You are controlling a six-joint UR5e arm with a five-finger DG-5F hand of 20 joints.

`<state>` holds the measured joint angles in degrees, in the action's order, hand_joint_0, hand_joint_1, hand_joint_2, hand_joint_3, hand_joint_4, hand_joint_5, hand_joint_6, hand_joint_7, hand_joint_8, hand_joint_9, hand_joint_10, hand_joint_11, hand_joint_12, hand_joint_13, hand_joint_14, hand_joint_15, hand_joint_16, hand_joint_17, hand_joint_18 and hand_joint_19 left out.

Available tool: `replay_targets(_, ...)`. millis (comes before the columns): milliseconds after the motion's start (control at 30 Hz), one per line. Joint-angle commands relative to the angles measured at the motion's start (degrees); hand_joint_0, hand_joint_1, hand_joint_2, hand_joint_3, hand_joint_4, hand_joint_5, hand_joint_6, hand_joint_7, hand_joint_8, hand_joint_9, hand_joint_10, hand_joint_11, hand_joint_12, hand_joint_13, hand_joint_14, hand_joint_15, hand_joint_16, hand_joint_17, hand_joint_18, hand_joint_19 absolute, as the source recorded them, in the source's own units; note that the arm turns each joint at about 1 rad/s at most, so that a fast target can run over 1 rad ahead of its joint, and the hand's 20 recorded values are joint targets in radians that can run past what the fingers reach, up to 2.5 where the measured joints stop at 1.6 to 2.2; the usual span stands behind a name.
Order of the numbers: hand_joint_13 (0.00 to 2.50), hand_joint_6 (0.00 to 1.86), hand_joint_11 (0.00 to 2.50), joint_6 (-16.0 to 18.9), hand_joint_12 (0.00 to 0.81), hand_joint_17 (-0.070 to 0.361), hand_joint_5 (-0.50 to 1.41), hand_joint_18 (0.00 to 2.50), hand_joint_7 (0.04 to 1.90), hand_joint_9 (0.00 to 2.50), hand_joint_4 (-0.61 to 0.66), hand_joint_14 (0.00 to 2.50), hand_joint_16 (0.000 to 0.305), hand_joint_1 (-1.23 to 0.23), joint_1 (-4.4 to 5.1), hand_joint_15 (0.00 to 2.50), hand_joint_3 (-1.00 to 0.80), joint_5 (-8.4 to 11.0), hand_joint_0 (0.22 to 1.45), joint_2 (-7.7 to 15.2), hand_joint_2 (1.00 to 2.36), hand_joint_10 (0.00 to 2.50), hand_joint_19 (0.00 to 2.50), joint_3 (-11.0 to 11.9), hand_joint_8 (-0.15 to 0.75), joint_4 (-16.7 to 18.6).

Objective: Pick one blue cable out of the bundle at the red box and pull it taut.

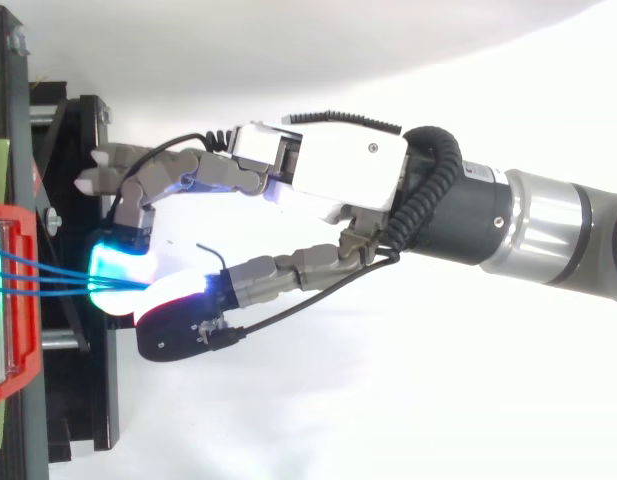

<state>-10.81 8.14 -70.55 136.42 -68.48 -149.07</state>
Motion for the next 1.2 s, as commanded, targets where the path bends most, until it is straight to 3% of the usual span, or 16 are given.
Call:
replay_targets(0,0.12,0.86,0.01,0.1,0.344,0.114,-0.18,0.26,0.82,0.28,0.24,0.0,0.051,-0.77,-0.23,0.0,-0.19,-0.02,0.62,0.0,1.02,0.0,0.13,0.0,0.292,-0.3)
replay_targets(300,0.17,0.91,0.07,1.5,0.351,0.115,-0.19,0.31,0.83,0.32,0.11,0.0,0.051,-0.81,-0.32,0.01,-0.05,-0.29,0.64,-0.1,1.02,0.0,0.11,0.0,0.301,-0.5)
replay_targets(667,0.21,0.92,0.1,3.1,0.353,0.117,-0.2,0.38,0.93,0.36,0.06,0.0,0.052,-0.9,-0.32,0.0,-0.1,-1.61,0.72,-0.6,1.02,0.0,0.09,0.0,0.305,-2.7)
replay_targets(867,0.2,0.92,0.1,3.7,0.354,0.118,-0.21,0.36,0.96,0.34,0.17,0.0,0.052,-0.89,-0.5,0.0,-0.22,-1.78,0.79,-1.5,1.02,0.0,0.1,0.0,0.297,-5.3)
replay_targets(1000,0.2,0.92,0.1,3.9,0.357,0.118,-0.21,0.38,0.87,0.33,0.21,0.0,0.053,-0.92,-0.67,0.0,-0.5,-1.87,0.81,-2.8,1.0,0.0,0.07,0.0,0.294,-8.5)
replay_targets(1167,0.19,0.92,0.12,4.3,0.357,0.12,-0.22,0.38,0.87,0.33,0.23,0.0,0.053,-0.92,-0.85,0.0,-0.5,-1.87,0.65,-3.4,1.0,0.0,0.07,0.0,0.296,-11.7)
